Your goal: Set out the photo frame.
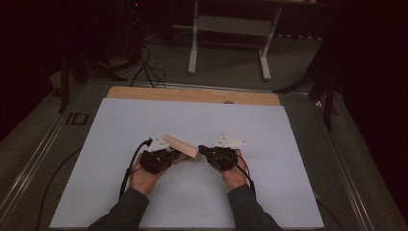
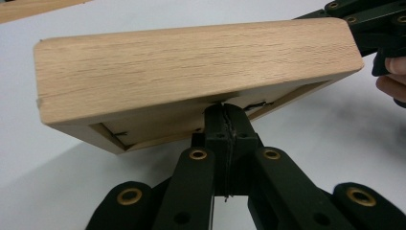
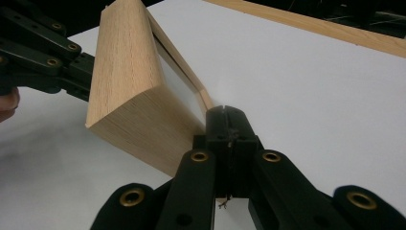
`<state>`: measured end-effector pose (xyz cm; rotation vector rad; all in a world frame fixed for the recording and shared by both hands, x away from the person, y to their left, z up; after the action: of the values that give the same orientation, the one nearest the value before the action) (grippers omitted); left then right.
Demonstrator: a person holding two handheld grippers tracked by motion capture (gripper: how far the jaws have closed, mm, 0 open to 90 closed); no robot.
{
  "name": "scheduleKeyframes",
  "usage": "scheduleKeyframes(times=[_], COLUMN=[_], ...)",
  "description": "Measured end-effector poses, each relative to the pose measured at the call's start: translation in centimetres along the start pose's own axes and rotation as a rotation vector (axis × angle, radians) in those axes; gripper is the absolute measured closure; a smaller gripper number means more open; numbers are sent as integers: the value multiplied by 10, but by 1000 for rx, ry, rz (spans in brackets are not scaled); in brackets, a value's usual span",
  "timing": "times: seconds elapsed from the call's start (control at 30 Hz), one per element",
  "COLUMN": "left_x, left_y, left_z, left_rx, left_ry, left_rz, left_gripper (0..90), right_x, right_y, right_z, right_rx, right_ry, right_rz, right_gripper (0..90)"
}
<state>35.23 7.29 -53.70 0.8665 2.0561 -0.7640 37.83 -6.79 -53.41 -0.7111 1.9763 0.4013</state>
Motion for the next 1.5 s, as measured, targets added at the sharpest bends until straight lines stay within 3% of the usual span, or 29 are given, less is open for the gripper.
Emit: scheduleKeyframes(times=[1.1,1.5], left_x=[4,7], left_y=[6,9], left_z=[0,3], left_rx=[-29,-21], left_ry=[17,20], left_rz=[-18,-36], left_gripper=[895,895], right_x=[5,8], right_y=[18,24], right_z=[-1,0], right_rx=[-72,-92], right_ry=[24,31], right_rz=[-56,-66], right_gripper=[896,896])
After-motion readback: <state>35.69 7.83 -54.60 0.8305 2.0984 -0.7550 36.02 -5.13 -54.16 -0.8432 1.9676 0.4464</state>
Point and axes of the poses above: each handheld gripper's, and its own axes: z roughly forward along the jaws, x roughly out of its underside, y roughly to its left, the point moved 8 cm from there along z, roughly forward along the jaws, and after that the axes turned 12 degrees about x, right-handed, at the moved point
